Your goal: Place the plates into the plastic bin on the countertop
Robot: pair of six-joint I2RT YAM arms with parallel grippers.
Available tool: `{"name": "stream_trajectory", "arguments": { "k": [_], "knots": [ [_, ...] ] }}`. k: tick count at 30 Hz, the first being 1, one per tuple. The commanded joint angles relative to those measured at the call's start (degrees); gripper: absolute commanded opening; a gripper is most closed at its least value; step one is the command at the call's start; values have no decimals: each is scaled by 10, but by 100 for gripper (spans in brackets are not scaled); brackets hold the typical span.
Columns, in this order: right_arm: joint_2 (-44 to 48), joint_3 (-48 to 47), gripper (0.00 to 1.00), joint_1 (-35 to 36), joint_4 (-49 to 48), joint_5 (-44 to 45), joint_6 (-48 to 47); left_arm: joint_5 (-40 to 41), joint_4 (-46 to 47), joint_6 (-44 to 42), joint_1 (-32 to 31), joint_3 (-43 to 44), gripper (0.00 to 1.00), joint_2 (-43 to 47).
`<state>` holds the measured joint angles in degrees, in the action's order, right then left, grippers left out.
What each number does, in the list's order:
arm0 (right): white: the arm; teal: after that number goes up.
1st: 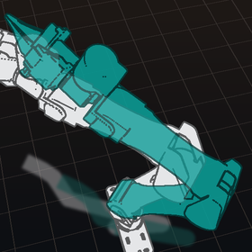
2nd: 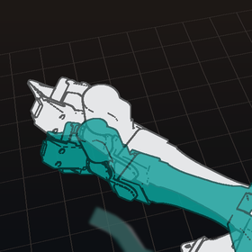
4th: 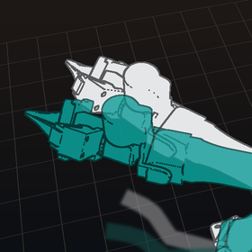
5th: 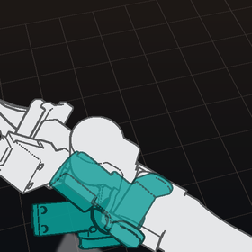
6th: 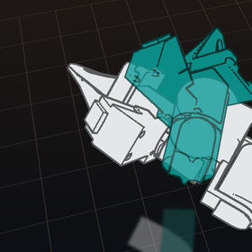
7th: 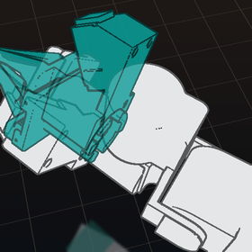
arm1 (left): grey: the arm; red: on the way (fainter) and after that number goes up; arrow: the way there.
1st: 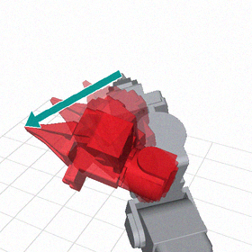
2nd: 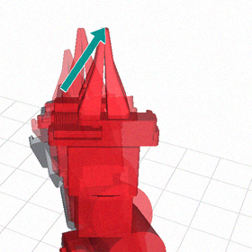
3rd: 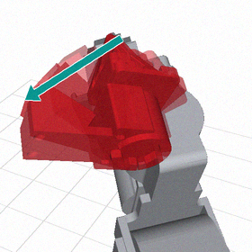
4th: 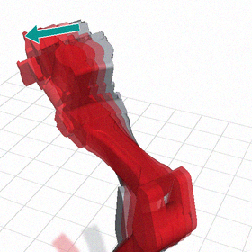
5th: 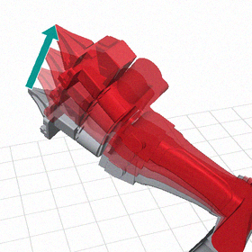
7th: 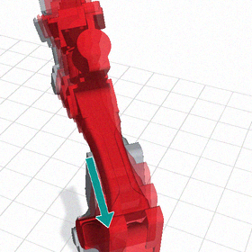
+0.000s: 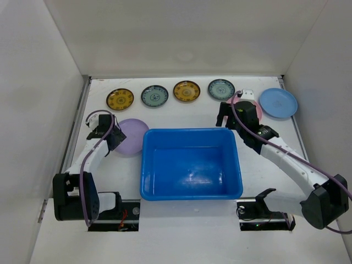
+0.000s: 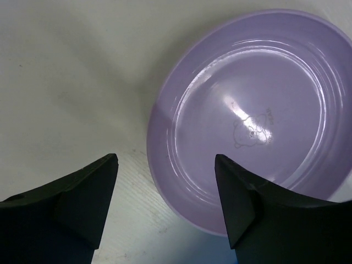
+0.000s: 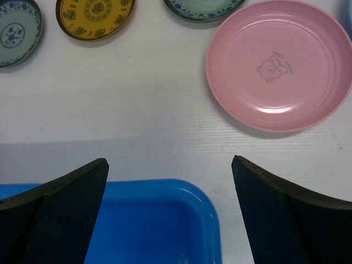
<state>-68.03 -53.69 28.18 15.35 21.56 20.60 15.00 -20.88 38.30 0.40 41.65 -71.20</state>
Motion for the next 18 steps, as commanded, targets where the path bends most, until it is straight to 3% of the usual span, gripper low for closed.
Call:
{"name": "stream_trajectory", "arguments": {
  "k": [1,9,18],
  "knots": [
    [-4,3,100,4,-34,-14,11,5,28,8,0,-7,66,-23],
    [-11,-1,100,3,-34,-18,12,13,41,11,11,-11,55,-62],
    [-10,2,100,3,-34,-26,13,13,46,18,18,-10,29,-97]
  ]
}}
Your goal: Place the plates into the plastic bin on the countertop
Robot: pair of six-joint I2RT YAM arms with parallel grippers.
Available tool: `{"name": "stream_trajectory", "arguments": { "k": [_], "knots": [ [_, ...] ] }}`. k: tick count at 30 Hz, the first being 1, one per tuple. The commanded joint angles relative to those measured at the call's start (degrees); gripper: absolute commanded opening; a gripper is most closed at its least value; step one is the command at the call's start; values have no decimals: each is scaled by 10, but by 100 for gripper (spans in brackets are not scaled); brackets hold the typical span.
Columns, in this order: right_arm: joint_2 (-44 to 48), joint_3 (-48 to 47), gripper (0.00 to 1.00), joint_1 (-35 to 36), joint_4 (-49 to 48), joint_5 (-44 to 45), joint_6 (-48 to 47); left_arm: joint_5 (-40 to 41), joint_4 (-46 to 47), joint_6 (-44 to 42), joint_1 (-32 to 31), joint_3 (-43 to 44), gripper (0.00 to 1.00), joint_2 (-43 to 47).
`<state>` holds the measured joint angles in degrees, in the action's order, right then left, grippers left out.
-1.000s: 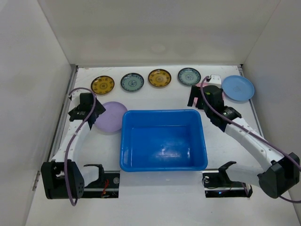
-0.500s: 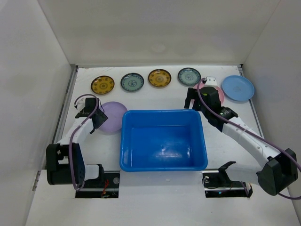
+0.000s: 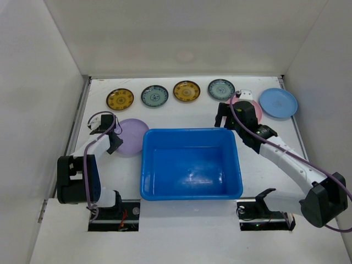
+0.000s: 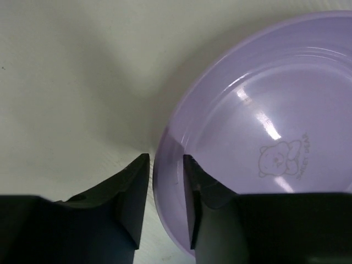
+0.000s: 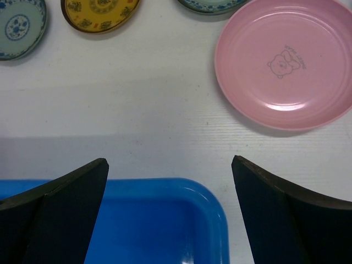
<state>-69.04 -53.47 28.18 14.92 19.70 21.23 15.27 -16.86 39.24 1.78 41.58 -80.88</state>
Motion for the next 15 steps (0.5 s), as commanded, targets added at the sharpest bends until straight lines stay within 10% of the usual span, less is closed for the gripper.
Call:
{"name": "stream_trajectory", "arguments": {
  "k": [1,8,15],
  "knots": [
    [2,0,100,3,-30,-7,7,10,6,10,5,-10,25,-2],
    [6,3,100,2,-30,-7,12,17,5,25,16,-26,0,11],
    [8,-1,100,3,-30,-7,12,54,-49,25,56,18,0,141]
  ]
}}
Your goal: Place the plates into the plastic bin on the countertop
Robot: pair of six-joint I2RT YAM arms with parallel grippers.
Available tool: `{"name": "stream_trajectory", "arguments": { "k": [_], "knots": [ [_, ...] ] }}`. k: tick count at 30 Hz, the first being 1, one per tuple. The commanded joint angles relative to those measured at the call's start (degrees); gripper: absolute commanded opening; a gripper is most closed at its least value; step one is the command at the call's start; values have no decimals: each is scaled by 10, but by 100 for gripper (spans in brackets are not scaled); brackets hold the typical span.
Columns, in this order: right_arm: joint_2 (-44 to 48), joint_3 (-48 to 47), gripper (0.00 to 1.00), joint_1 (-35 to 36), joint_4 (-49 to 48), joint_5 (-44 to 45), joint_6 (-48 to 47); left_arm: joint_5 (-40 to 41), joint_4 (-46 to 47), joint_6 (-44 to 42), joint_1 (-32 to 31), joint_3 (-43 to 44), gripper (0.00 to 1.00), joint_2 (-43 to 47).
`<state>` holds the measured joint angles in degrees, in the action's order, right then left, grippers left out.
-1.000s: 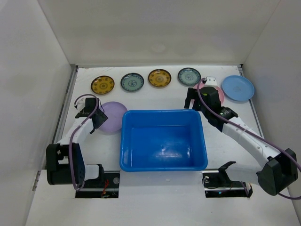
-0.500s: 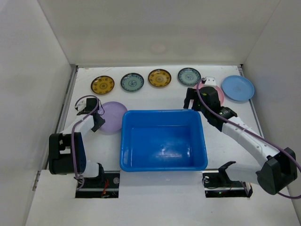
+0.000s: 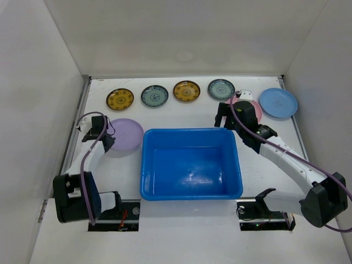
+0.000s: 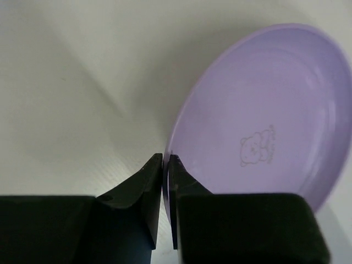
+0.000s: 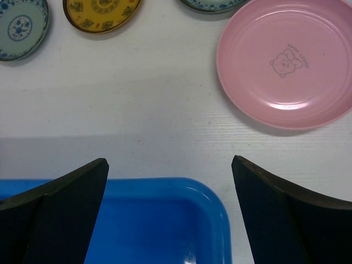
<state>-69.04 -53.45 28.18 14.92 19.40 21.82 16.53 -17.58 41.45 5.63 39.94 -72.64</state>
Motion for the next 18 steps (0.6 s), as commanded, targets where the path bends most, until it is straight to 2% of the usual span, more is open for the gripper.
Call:
{"name": "stream_trajectory", "arguments": {
  "k": [1,4,8,14,18],
  "knots": [
    [9,-4,100,3,-30,-5,6,42,-53,-1,21,51,0,74],
    [10,-10,100,0,-30,-6,6,33,-72,-29,22,114,0,111],
    [14,-17,100,-8,-29,-4,7,9,-95,-65,-27,210,1,133],
    [34,-28,100,-54,-20,12,27,-88,-130,-124,-139,330,2,131],
    [45,-29,100,-109,3,29,59,-111,-175,-169,-245,362,3,114]
  ]
}}
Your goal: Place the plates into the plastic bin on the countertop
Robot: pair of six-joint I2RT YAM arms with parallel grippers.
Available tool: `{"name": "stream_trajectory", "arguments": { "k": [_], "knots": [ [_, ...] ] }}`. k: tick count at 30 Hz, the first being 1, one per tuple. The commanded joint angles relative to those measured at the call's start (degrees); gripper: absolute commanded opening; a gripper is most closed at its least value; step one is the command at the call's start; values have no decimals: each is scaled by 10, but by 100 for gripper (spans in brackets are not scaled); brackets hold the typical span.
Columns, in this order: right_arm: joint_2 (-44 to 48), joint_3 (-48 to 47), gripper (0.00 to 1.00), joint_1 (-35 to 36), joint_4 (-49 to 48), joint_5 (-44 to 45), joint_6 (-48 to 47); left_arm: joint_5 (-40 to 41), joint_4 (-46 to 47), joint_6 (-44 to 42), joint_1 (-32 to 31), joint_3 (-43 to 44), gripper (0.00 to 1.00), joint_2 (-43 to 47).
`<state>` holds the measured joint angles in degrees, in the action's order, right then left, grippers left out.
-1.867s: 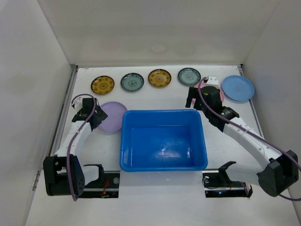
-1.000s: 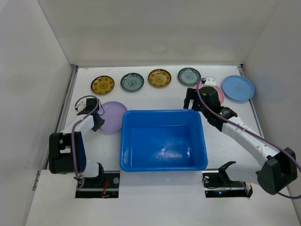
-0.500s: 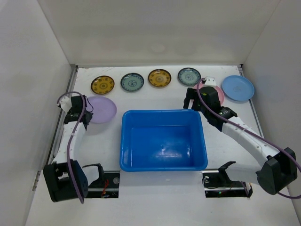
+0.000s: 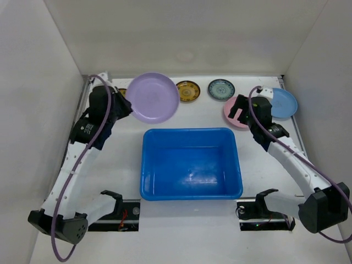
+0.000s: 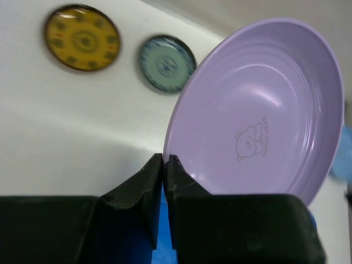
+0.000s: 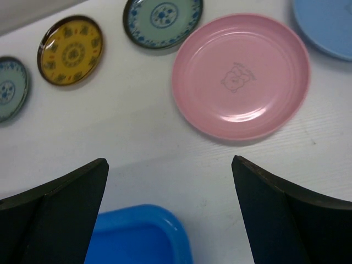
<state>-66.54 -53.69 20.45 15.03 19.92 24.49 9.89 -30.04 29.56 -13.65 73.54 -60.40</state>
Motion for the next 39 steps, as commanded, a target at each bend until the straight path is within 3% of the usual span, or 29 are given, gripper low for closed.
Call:
{"name": "stream_trajectory", "arguments": {
  "k": [1,7,11,20,26,32,39],
  "knots": [
    [23,-26,100,-53,10,27,42,-42,-62,-60,-79,28,3,-13],
    [29,-16,100,-138,28,29,76,-17,-88,-93,-229,-5,3,-44],
    [19,-12,100,-176,30,29,88,-14,-78,-102,-287,-42,4,-76],
    [-20,14,100,-233,-3,13,129,-17,-13,-108,-335,-110,4,-151],
    [-91,12,100,-267,-19,-14,165,-11,9,-128,-339,-139,10,-195],
    [-173,8,87,-289,-48,-61,198,22,15,-135,-351,-127,28,-191],
    [-260,-27,76,-307,-50,-103,207,56,10,-140,-365,-79,71,-158]
  ]
}}
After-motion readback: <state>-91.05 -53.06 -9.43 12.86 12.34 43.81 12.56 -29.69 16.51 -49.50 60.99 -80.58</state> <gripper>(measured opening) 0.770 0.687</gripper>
